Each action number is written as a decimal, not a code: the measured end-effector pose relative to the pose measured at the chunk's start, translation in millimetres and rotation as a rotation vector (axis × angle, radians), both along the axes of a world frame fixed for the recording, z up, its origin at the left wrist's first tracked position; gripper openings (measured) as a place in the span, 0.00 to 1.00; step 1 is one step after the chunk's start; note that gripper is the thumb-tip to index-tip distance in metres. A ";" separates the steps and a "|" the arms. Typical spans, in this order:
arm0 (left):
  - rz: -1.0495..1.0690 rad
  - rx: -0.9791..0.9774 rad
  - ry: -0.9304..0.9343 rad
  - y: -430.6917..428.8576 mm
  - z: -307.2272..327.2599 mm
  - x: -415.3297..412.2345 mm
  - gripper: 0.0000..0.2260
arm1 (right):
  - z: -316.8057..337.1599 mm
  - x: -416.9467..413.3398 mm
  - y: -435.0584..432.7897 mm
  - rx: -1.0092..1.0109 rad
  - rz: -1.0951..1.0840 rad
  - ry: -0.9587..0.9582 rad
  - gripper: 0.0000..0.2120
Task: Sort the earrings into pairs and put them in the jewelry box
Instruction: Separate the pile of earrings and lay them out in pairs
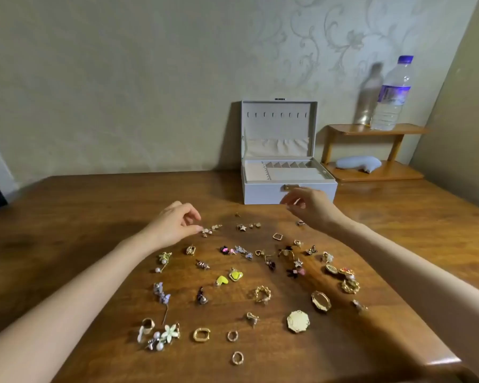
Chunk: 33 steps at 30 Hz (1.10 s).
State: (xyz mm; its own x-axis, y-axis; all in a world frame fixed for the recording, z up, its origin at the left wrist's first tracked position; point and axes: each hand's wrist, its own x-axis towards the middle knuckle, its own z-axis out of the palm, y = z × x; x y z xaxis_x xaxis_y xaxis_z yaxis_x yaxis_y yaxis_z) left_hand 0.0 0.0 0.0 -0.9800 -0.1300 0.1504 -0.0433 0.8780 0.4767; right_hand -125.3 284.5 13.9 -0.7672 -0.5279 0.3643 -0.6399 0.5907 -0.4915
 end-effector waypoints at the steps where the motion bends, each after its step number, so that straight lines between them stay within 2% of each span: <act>1: 0.025 -0.021 -0.031 -1.0 1.1 3.3 0.12 | -1.5 0.1 2.9 0.037 -0.018 0.006 0.08; 5: 0.136 -0.143 -0.216 -9.1 8.1 13.4 0.22 | -9.0 -3.2 15.7 0.216 -0.166 0.034 0.11; 8: 0.202 -0.244 -0.411 -16.7 13.8 17.9 0.31 | -12.6 -7.1 21.2 0.261 -0.253 -0.047 0.15; 11: 0.184 -0.213 -0.511 -14.6 12.7 16.1 0.31 | -12.3 -11.3 20.9 0.288 -0.265 -0.184 0.18; 13: 0.139 -0.124 -0.492 -5.5 8.9 12.6 0.28 | -13.0 -11.7 16.4 0.272 -0.249 -0.259 0.19; 17: 0.006 -0.099 -0.358 14.3 1.5 1.1 0.22 | -14.2 -6.4 -1.2 0.231 -0.193 -0.322 0.20; 22: -0.245 0.071 -0.313 33.2 0.9 -7.5 0.16 | -12.0 13.6 -23.0 0.261 -0.010 -0.269 0.23; 24: -0.228 0.154 -0.207 32.3 -1.0 -13.0 0.13 | -9.1 19.0 -24.7 0.296 0.093 -0.269 0.24; 26: -0.147 0.209 -0.087 29.7 -4.1 -21.2 0.15 | -4.6 20.9 -21.3 0.266 0.190 -0.341 0.23; 29: -0.101 0.381 -0.143 32.0 -10.2 -31.7 0.20 | 1.2 17.9 -11.0 0.116 0.179 -0.430 0.22; 31: -0.094 0.419 -0.197 37.8 -16.1 -37.6 0.24 | 2.8 11.9 -0.2 0.058 0.068 -0.336 0.22; 33: -0.090 0.347 -0.236 45.6 -21.0 -42.1 0.28 | 4.4 5.9 12.6 0.059 -0.049 -0.232 0.22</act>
State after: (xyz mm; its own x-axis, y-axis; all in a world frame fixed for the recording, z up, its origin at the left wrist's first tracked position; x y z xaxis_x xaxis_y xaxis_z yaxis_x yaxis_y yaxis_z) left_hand -42.1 45.6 -21.0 -0.9921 -0.0453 -0.1170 -0.1169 0.6729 0.7304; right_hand -119.4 297.0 18.4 -0.8523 -0.5026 0.1448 -0.4832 0.6505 -0.5859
